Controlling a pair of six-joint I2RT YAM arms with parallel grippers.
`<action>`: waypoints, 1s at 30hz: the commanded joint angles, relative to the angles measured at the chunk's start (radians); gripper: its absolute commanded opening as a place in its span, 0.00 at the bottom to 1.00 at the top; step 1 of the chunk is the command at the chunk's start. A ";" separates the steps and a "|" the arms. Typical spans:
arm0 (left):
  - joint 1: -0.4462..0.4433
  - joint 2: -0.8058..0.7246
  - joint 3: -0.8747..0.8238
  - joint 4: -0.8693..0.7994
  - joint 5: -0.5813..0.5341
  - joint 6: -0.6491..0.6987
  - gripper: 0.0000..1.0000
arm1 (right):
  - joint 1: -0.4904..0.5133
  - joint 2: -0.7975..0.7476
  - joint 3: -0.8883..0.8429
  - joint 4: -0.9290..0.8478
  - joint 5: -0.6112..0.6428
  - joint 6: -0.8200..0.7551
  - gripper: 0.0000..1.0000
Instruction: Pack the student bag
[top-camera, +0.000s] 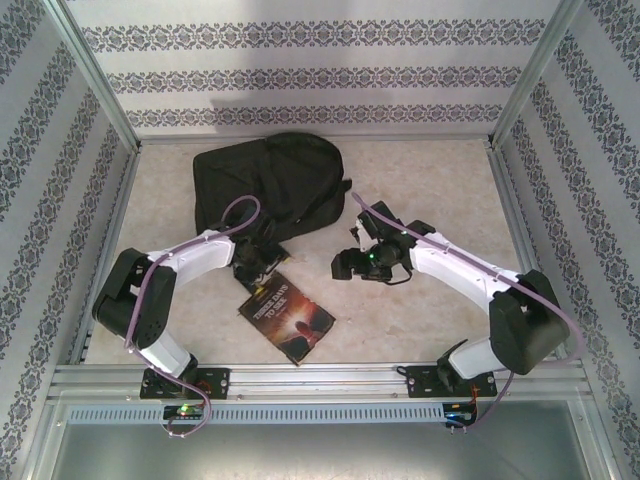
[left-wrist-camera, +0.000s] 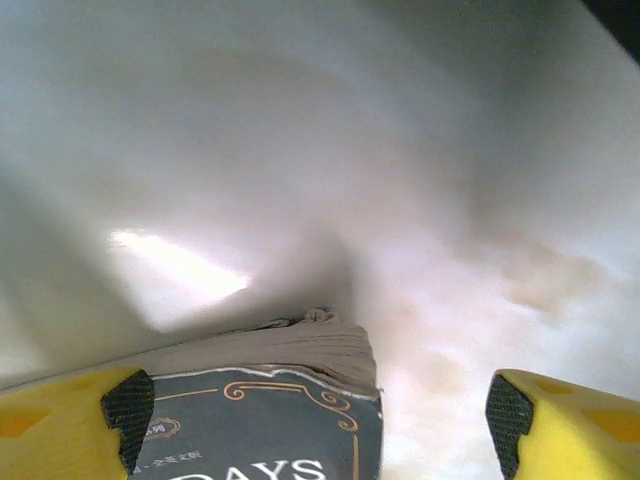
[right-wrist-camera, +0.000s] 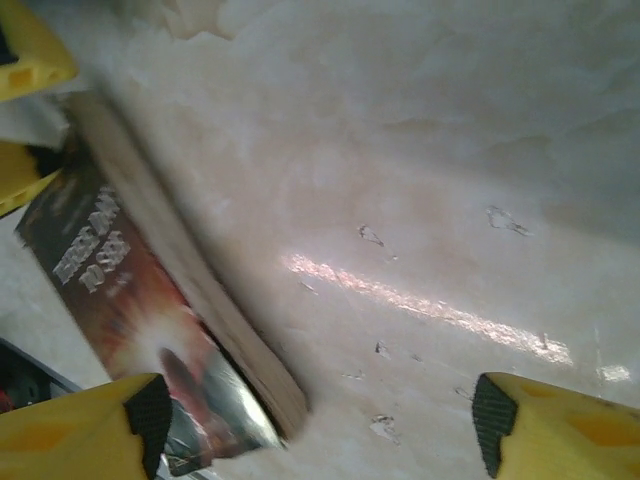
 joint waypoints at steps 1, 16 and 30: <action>-0.007 -0.022 0.006 0.167 0.040 0.087 0.89 | 0.026 0.055 0.051 0.026 -0.086 -0.045 0.72; -0.005 -0.325 -0.249 -0.114 0.004 0.147 0.78 | 0.146 0.380 0.205 0.018 -0.204 -0.119 0.53; -0.024 -0.149 -0.349 0.139 0.204 0.171 0.61 | 0.175 0.507 0.229 0.112 -0.320 -0.048 0.33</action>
